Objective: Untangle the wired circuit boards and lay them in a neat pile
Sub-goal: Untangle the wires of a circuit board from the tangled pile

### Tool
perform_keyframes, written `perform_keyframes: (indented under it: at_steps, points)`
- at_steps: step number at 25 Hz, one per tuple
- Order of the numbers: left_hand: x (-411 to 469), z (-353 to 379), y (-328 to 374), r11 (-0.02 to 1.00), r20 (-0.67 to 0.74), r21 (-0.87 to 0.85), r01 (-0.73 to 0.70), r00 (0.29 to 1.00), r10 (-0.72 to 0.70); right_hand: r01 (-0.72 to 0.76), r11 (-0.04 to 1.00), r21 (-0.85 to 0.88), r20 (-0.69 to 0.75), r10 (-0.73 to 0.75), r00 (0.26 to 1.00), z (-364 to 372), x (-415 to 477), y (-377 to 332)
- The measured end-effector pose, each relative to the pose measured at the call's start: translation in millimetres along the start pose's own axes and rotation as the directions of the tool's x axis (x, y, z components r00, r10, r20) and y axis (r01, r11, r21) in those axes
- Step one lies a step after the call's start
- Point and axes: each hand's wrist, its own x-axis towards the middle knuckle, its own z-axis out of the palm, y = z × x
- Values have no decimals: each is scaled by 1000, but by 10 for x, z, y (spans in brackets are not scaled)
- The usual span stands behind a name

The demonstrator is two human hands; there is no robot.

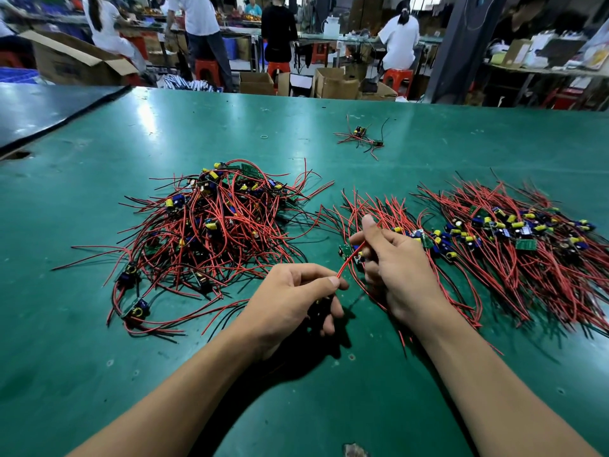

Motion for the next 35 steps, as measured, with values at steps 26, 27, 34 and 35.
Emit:
perform_keyframes:
  at_steps: [26, 27, 34, 35]
  points:
    - [24, 9, -12, 996, -15, 85, 26, 1000, -25, -371, 883, 288, 164, 336, 927, -98, 4, -276]
    - [24, 1, -10, 996, -7, 81, 32, 999, -31, -392, 870, 297, 186, 350, 918, -103, 1, -295]
    - [16, 8, 4, 999, -2, 23, 49, 999, -49, -440, 842, 314, 265, 367, 892, -81, -38, -314]
    - [22, 17, 5, 999, -17, 12, 50, 999, -50, -423, 856, 297, 260, 354, 898, -78, -38, -304]
